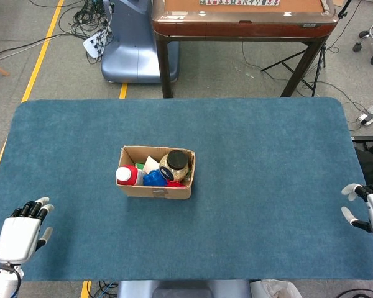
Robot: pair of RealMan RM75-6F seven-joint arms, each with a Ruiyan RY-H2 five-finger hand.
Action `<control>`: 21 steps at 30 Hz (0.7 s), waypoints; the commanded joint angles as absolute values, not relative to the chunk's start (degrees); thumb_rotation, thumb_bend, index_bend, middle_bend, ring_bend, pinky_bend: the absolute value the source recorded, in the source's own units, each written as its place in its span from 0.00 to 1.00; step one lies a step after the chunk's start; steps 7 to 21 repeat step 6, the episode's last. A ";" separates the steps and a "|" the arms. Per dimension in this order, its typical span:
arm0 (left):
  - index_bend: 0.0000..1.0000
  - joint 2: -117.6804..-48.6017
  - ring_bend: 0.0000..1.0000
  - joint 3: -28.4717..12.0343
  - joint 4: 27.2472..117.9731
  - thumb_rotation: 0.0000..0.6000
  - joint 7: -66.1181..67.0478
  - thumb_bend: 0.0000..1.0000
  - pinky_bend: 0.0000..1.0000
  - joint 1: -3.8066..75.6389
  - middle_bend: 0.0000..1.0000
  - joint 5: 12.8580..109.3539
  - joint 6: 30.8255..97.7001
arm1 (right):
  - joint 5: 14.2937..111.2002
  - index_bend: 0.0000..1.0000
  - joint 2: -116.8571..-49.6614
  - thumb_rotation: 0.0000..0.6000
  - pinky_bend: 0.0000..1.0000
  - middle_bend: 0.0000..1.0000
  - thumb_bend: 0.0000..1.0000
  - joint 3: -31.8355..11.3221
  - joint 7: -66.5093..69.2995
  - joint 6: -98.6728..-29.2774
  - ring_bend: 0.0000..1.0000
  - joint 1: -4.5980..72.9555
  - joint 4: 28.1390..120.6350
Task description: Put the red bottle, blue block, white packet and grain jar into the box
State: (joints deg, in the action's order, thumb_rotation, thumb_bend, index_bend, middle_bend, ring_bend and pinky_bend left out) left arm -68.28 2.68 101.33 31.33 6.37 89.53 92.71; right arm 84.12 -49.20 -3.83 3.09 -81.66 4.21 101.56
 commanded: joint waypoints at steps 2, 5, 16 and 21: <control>0.39 -68.30 0.28 2.00 98.83 1.00 28.11 0.21 0.44 6.52 0.27 88.10 90.18 | 83.31 0.45 -49.62 1.00 0.56 0.50 0.29 -3.76 3.16 -80.90 0.43 4.35 101.11; 0.40 -68.26 0.28 1.38 98.44 1.00 26.88 0.21 0.44 6.52 0.27 88.00 90.14 | 82.97 0.45 -49.82 1.00 0.56 0.50 0.29 -3.70 3.21 -80.53 0.43 4.42 100.83; 0.40 -68.30 0.28 1.24 98.17 1.00 26.71 0.21 0.44 6.49 0.27 87.93 90.03 | 82.92 0.45 -49.88 1.00 0.56 0.50 0.29 -3.66 3.30 -80.49 0.43 4.39 100.77; 0.40 -68.30 0.28 1.24 98.17 1.00 26.71 0.21 0.44 6.49 0.27 87.93 90.03 | 82.92 0.45 -49.88 1.00 0.56 0.50 0.29 -3.66 3.30 -80.49 0.43 4.39 100.77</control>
